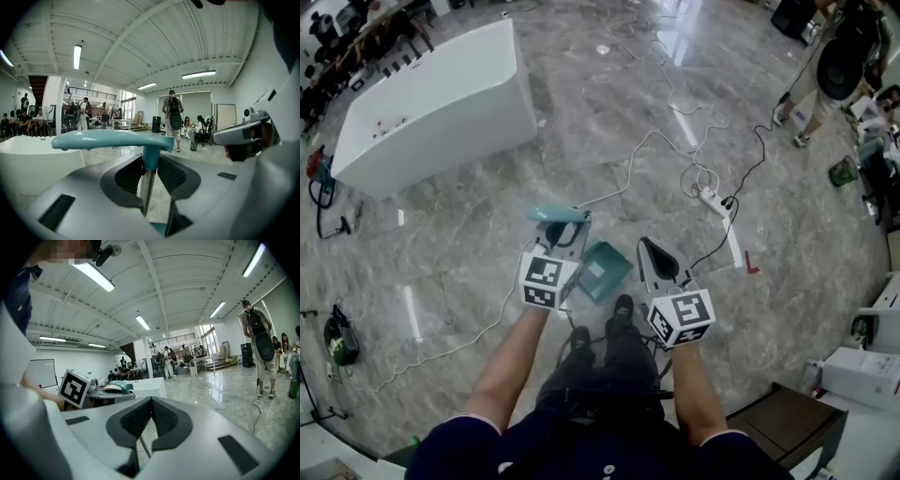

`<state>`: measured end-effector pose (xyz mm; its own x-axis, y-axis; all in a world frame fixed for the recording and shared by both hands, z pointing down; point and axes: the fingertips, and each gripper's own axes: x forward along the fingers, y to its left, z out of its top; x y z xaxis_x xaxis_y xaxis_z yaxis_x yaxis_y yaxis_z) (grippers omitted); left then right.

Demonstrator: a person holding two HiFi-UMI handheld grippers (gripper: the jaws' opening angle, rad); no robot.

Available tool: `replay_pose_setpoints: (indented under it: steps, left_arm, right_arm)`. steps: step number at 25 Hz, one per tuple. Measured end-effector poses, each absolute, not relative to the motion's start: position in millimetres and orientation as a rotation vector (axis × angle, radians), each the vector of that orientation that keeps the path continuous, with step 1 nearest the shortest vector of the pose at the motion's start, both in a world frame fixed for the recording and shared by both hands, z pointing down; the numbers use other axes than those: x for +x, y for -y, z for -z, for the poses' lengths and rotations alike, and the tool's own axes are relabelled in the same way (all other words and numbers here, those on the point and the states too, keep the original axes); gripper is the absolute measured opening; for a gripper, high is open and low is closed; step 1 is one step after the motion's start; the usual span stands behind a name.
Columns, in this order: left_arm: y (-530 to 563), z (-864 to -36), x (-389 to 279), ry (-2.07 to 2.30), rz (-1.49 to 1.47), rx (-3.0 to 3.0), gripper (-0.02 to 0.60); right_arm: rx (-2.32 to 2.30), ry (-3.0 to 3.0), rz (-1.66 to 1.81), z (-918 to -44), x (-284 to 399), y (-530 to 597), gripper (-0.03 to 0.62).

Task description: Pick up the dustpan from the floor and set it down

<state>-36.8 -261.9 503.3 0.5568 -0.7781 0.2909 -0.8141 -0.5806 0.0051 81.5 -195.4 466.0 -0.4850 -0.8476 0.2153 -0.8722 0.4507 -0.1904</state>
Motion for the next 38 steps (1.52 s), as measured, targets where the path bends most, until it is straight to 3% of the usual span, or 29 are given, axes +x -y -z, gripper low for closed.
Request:
replay_pose_setpoints:
  steps: [20,38]
  left_arm:
    - [389,-695,20,1.417,-0.412,2.299,0.107]
    - [433,-759,12,1.548,-0.419,2.117,0.109]
  right_arm:
    - [1.500,2.452,-0.622,-584,159,288,0.006]
    - [1.470,2.433,-0.689,-621,167,324,0.006]
